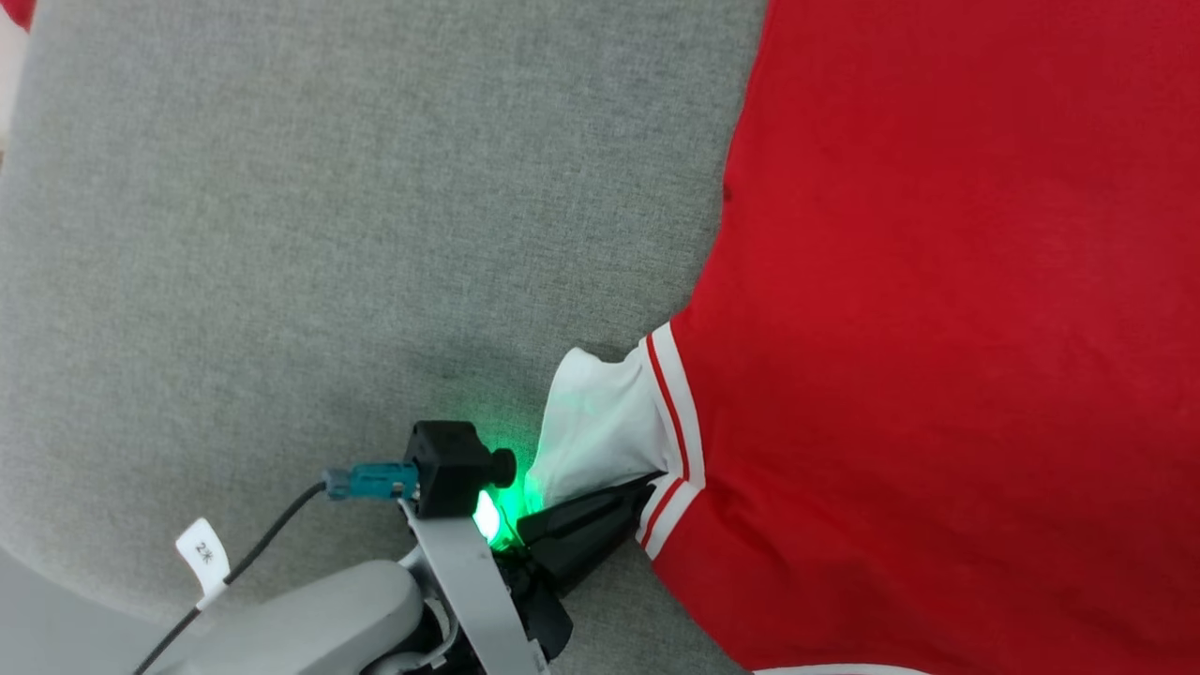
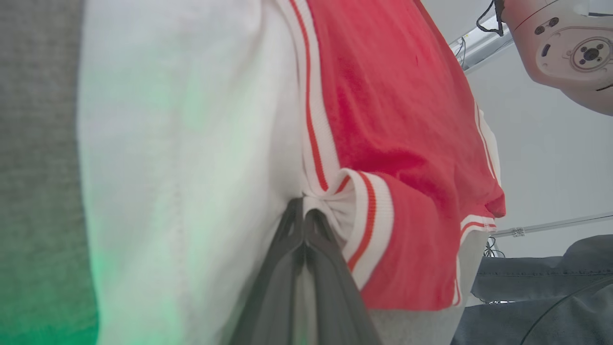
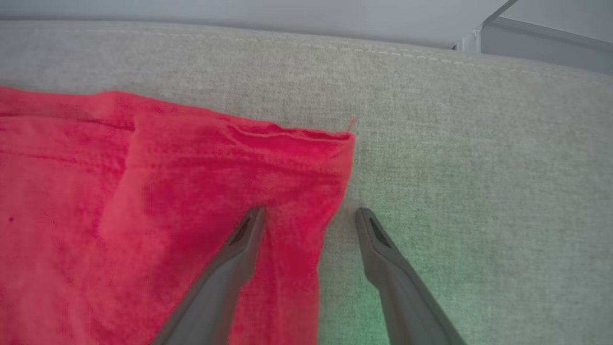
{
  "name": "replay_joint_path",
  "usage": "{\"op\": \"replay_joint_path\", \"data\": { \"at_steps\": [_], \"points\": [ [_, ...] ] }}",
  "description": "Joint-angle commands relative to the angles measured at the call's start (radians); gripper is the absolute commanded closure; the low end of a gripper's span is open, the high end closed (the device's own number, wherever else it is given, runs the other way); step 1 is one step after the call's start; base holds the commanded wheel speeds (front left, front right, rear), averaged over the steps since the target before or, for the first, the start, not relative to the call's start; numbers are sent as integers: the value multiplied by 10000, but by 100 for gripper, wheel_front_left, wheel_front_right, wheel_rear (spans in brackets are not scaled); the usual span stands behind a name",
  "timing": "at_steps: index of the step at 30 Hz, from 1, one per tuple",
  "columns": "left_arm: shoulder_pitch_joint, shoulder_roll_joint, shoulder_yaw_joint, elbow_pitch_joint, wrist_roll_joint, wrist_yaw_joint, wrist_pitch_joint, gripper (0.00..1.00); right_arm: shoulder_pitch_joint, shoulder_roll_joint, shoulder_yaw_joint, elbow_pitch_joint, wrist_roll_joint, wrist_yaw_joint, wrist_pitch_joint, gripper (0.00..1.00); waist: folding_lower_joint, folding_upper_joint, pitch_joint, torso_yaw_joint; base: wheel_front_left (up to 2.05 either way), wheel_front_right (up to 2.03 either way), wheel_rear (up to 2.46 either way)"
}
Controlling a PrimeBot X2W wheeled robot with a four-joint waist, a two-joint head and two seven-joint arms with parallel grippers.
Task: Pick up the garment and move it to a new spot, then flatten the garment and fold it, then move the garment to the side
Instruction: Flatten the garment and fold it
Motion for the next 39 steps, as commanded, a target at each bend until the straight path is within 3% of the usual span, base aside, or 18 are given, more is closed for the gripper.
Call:
{"op": "replay_joint_path", "data": {
  "at_steps": [1, 7, 12, 18, 20, 21, 25, 33, 39],
  "points": [
    [-265, -149, 22, 1457, -297, 356, 255, 100, 310, 298, 223, 377, 102, 2, -64, 100, 0, 0, 128, 67, 0, 0, 0],
    [-150, 1, 87, 1716, -470, 359, 115, 100, 503, 211, 182, 686, 487, 1, -700, 100, 0, 0, -411, -211, 0, 0, 0],
    [322, 294, 234, 1781, -655, 359, 61, 100, 1544, -209, 768, 157, 1615, -1, -1246, 100, 0, 0, -1327, -565, 0, 0, 0],
    [1145, 632, 785, 1635, -743, 348, 4, 100, 4376, -1305, 1612, -2126, 4035, -1, -863, 100, 0, 0, -2467, -1142, 0, 0, 0],
    [1431, 659, 976, 1525, -712, 316, -8, 100, 5496, -1731, 1466, -3067, 4741, -1, -629, 100, 0, 0, -2773, -1355, 0, 0, 0],
    [1431, 659, 976, 1525, -712, 316, -8, 100, 5496, -1731, 1466, -3067, 4741, -1, -629, 100, 0, 0, -2773, -1355, 0, 0, 0],
    [1931, 650, 1460, 1375, -596, 245, -31, 100, 7951, -2025, 776, -4858, 5729, -1, -163, 100, 0, 0, -3223, -1778, 0, 0, 0],
    [2600, 739, 2299, 1272, -241, 208, -36, 100, 12421, -874, -469, -7636, 5803, -1, 169, 100, 0, 0, -3556, -2379, 0, 0, 0],
    [2684, 776, 2502, 1249, -73, 208, -36, 100, 14603, 83, -102, -8707, 5507, -1, 553, 100, 0, 0, -3561, -2498, 0, 0, 0]
  ]
}}
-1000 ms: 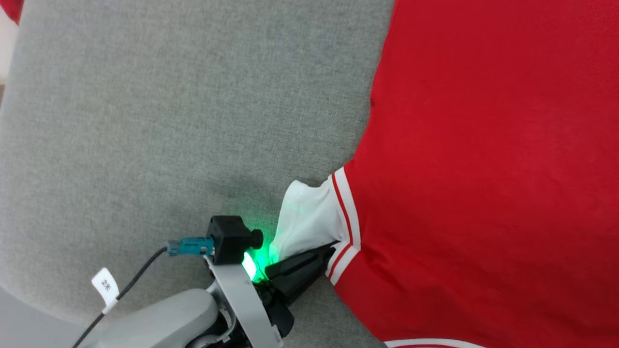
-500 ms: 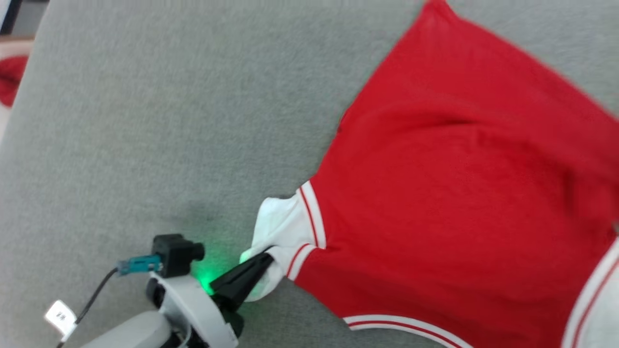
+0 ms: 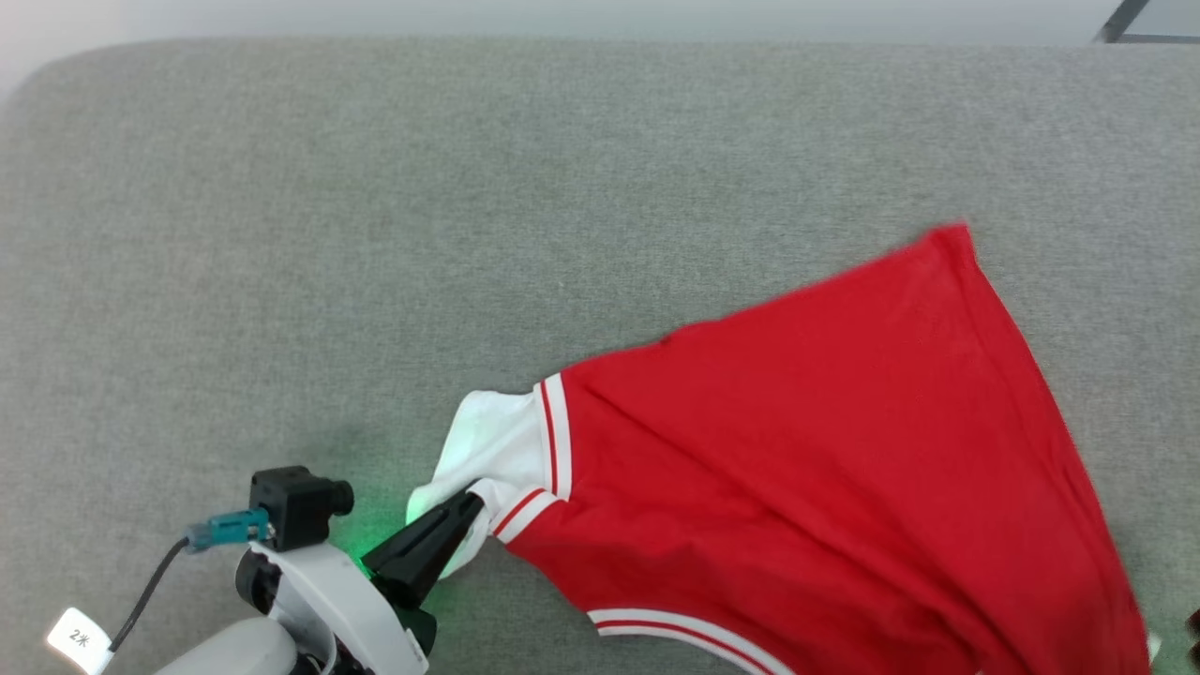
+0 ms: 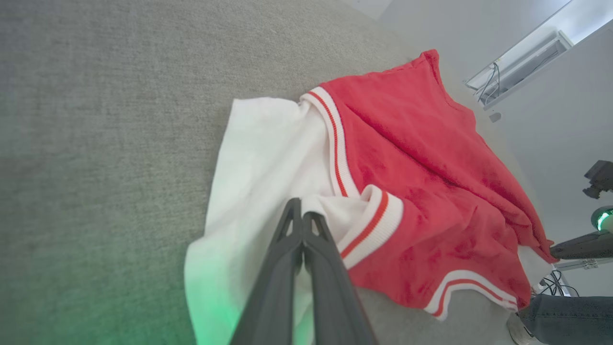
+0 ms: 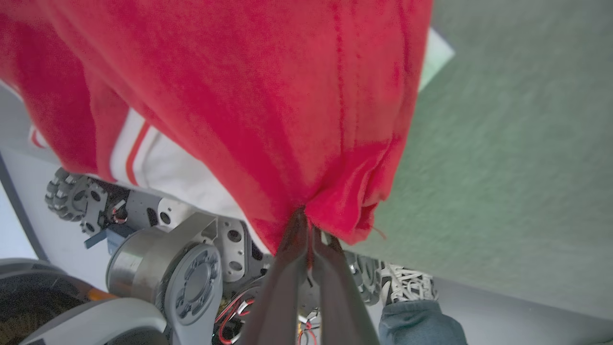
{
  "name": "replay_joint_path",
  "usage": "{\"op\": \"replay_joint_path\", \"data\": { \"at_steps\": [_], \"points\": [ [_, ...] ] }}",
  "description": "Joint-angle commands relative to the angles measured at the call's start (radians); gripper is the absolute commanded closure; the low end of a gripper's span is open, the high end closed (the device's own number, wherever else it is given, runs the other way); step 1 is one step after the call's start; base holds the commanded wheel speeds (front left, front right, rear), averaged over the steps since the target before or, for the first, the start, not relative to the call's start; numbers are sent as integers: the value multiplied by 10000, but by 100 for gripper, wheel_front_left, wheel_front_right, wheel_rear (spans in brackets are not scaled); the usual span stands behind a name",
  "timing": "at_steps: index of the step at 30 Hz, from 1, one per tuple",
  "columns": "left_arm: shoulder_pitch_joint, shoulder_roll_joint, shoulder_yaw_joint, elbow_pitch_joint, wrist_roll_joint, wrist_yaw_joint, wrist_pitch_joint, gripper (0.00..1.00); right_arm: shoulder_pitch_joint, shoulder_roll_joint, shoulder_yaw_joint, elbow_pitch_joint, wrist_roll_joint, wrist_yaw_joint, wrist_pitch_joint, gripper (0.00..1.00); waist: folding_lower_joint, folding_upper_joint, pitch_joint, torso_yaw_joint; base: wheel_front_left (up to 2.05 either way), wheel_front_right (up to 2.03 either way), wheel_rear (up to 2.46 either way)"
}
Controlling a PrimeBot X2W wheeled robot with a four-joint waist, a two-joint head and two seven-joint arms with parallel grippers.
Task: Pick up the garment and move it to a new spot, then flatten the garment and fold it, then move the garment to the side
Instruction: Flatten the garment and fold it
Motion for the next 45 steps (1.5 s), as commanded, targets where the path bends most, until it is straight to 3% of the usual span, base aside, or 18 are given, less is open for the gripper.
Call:
{"op": "replay_joint_path", "data": {
  "at_steps": [1, 5, 6, 7, 8, 15, 19, 22, 27, 33, 44, 45],
  "points": [
    [84, 9, 31, -7, 68, 28, 8, 100, 168, 128, 151, -74, -94, 3, 43, 100, 0, 0, -73, -93, 0, 0, 0],
    [103, -33, 36, -26, 121, 29, 8, 100, 92, 353, 434, -13, -296, 3, -335, 100, 0, 0, -102, -151, 0, 0, 0],
    [112, -43, 25, -26, 137, 29, 8, 100, -14, 416, 405, 26, -401, 3, -555, 62, 0, 0, -118, -151, 0, 0, 0],
    [117, -50, 17, -28, 150, 31, 8, 100, -82, 453, 356, 60, -481, 3, -754, 16, 0, 0, -135, -147, 0, 0, 0],
    [117, -61, 12, -35, 162, 32, 8, 100, -121, 414, 329, 15, -510, 3, -924, 0, 0, 0, -158, -135, 0, 0, 0],
    [208, -182, 76, -153, 287, 73, 7, 100, -189, 77, -1002, -1290, 148, 3, -919, 0, 0, 0, -305, 139, 0, 0, 0],
    [188, -288, 63, -296, 430, 89, 8, 100, -1300, -94, -2030, -1737, 483, 3, -875, 0, 0, 0, -277, 372, 0, 0, 0],
    [37, -370, 24, -386, 566, 93, 31, 100, -2833, -271, -2145, -1192, 160, 3, -1362, 0, 0, 0, -124, 580, 0, 0, 0],
    [-205, -505, -45, -405, 670, 75, 79, 100, -5271, -425, -774, 692, -763, 1, -2192, 0, 0, 0, 249, 979, 0, 0, 0],
    [-513, -740, -77, -307, 750, 41, 96, 100, -7201, -496, 1004, 3060, -1460, 3, -2390, 0, 0, 0, 737, 1454, 0, 0, 0],
    [-816, -1110, -282, -41, 686, 7, 41, 100, -7729, -951, 3159, 5462, -1423, 1, -2923, 0, 0, 0, 1070, 1876, 0, 0, 0],
    [-800, -1097, -266, 19, 632, 12, 36, 100, -7740, -949, 3272, 5558, -1335, 1, -2991, 60, 0, 0, 1061, 1850, 0, 0, 0]
  ]
}}
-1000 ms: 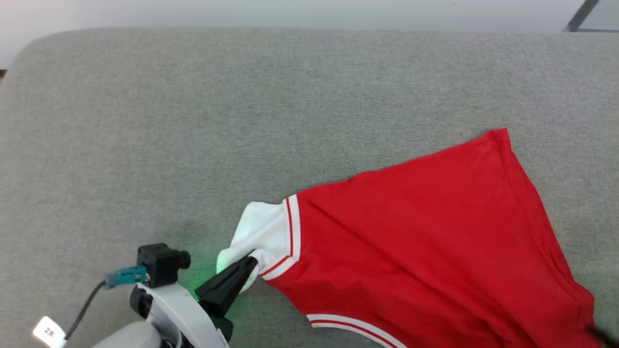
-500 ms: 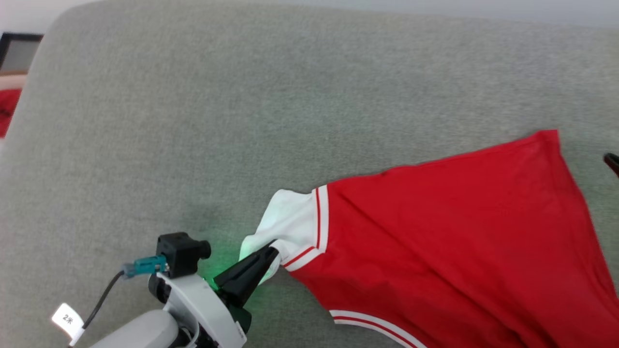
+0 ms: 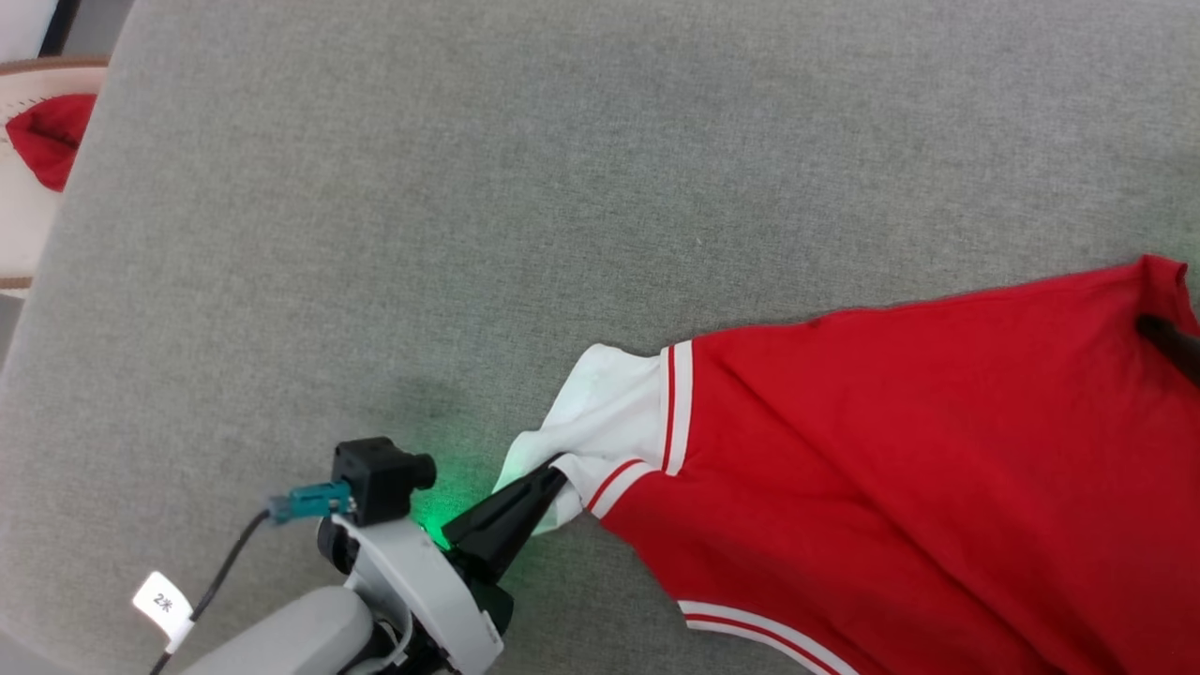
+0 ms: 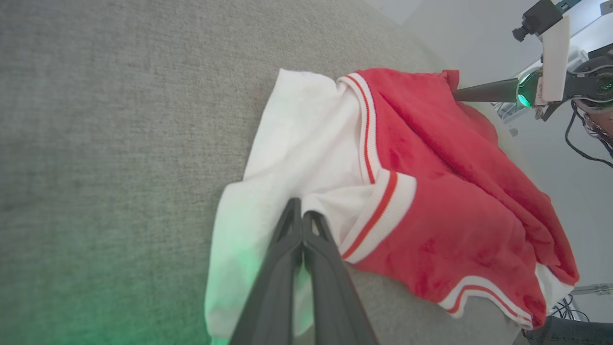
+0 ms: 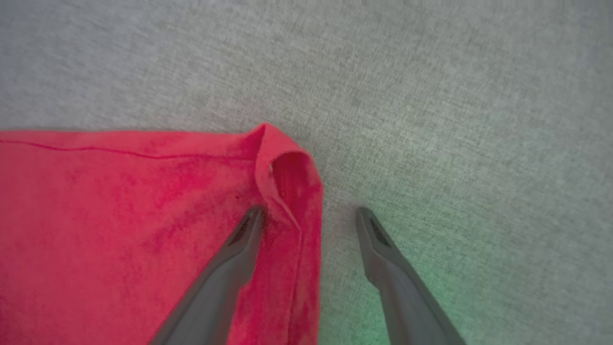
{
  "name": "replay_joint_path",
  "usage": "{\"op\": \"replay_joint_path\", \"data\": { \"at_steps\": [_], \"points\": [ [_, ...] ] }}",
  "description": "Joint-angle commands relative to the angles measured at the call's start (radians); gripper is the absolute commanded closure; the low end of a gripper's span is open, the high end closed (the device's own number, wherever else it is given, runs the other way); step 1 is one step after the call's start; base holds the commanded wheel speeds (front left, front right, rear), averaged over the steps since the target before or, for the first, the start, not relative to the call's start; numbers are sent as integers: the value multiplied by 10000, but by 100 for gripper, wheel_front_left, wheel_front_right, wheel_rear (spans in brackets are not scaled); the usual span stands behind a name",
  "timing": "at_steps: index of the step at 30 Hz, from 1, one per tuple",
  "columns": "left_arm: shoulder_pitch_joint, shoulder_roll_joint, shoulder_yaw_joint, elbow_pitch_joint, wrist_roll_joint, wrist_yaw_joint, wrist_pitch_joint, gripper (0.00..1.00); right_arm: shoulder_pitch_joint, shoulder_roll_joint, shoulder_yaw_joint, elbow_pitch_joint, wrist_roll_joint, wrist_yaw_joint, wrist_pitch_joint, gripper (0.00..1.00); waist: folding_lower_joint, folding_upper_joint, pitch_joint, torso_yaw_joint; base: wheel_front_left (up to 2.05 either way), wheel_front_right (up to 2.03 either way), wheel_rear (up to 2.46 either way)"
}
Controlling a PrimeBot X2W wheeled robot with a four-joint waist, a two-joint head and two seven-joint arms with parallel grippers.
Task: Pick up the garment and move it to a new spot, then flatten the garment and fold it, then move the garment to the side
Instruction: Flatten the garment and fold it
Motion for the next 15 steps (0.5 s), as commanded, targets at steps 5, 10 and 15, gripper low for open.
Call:
{"op": "replay_joint_path", "data": {
  "at_steps": [5, 10, 15],
  "points": [
    [-118, 0, 196, 310, -444, -14, -50, 100, -136, 500, 199, 521, 406, 1, -1145, 100, 0, 0, -189, -191, 0, 0, 0],
    [-1208, 92, 458, 317, -1036, -6, 116, 100, -1022, 524, -472, 819, 207, -1, -3190, 100, 0, 0, -397, -274, 0, 0, 0],
    [-3468, 73, 908, 703, -1632, -7, 735, 100, -2452, 717, -1326, 1572, -334, -1, -4605, 100, 0, 0, -303, -455, 0, 0, 0]
  ]
}}
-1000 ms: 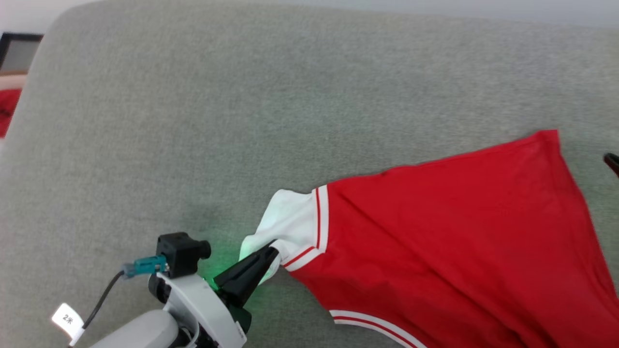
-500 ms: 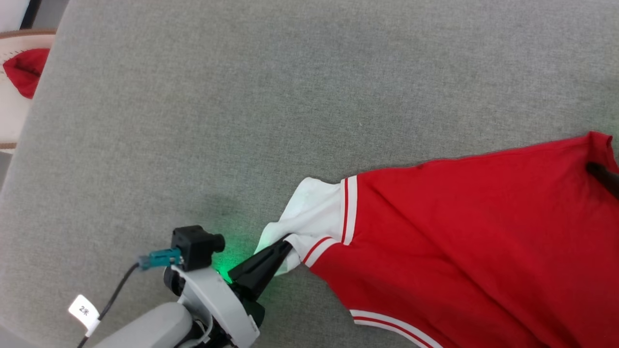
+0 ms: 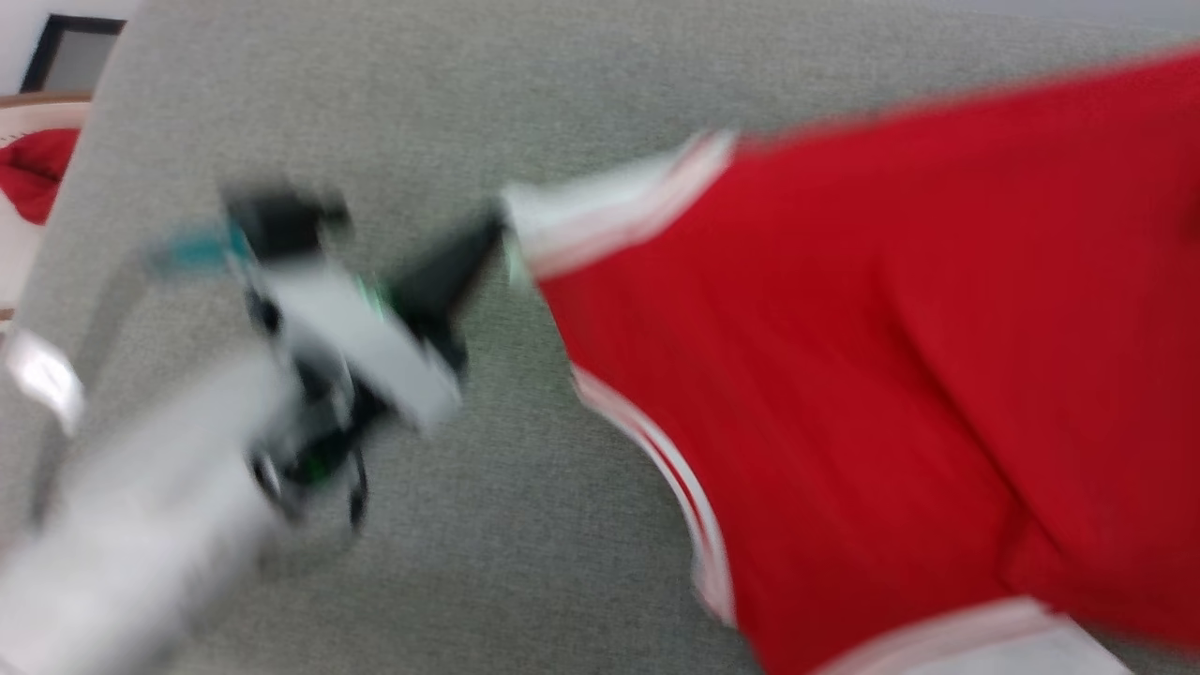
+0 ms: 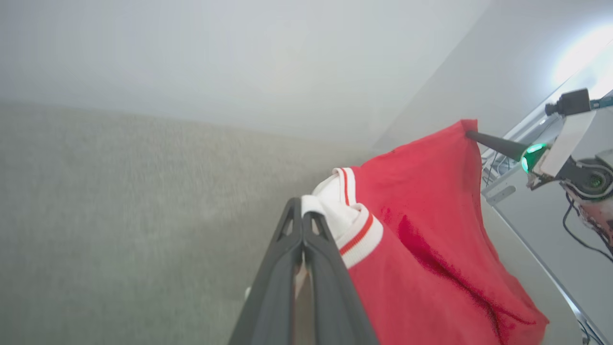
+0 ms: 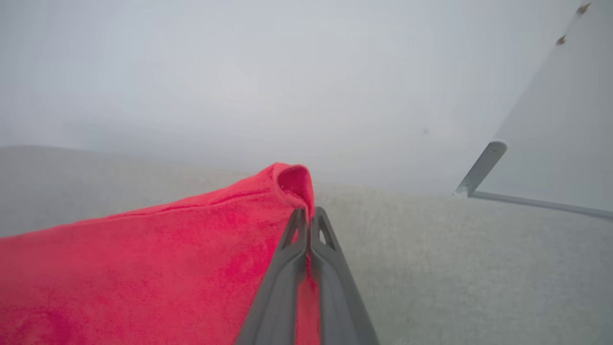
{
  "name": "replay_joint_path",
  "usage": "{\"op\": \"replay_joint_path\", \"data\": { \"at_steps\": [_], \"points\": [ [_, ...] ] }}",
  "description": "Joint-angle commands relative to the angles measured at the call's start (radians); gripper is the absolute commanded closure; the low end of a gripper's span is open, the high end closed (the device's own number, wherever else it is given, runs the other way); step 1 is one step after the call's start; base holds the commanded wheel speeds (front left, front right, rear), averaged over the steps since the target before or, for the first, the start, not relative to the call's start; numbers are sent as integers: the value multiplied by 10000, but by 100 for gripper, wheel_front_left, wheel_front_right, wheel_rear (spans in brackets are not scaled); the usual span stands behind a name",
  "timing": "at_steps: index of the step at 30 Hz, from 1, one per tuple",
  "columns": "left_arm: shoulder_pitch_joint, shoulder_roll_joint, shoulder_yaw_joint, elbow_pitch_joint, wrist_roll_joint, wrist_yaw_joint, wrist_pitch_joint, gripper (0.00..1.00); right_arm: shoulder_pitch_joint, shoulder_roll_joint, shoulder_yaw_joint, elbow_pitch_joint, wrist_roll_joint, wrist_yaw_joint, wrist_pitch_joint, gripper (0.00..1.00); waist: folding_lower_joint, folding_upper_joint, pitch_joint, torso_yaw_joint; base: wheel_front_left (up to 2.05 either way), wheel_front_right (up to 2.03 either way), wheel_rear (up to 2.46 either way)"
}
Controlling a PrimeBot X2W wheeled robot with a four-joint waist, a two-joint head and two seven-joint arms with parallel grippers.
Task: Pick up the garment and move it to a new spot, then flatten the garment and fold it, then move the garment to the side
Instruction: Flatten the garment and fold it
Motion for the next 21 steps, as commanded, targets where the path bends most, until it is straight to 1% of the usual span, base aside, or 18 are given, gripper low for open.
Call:
{"op": "replay_joint_path", "data": {
  "at_steps": [1, 4, 8, 11, 14, 17, 21],
  "points": [
    [-894, -30, 321, 346, -347, 8, 245, 100, -787, 74, -343, 218, -245, -1, -334, 100, 0, 0, 221, -201, 0, 0, 0],
    [-2588, -127, 991, 1223, -934, 8, 677, 100, -2224, 459, -885, 830, -731, -2, -846, 100, 0, 0, 612, -601, 0, 0, 0],
    [-4831, -484, 1895, 2677, -1649, 16, 1063, 100, -4225, 965, -1585, 1865, -1528, -8, -1537, 100, 0, 0, 1109, -989, 0, 0, 0],
    [-6508, -686, 2358, 3615, -1687, 17, 1023, 100, -5639, 1240, -1952, 2501, -2038, -10, -2022, 100, 0, 0, 1417, -1193, 0, 0, 0],
    [-7651, -922, 2612, 4231, -1633, 18, 676, 100, -6633, 1420, -2225, 3055, -2499, -14, -2583, 100, 0, 0, 1548, -1314, 0, 0, 0],
    [-7952, -1068, 2804, 4324, -1967, 18, 608, 100, -7083, 1589, -2159, 3640, -2803, -17, -2985, 100, 0, 0, 1576, -1391, 0, 0, 0],
    [-6977, -1014, 2618, 3825, -2256, 17, 503, 100, -6728, 1737, -1784, 4315, -2779, -16, -3177, 100, 0, 0, 1544, -1387, 0, 0, 0]
  ]
}}
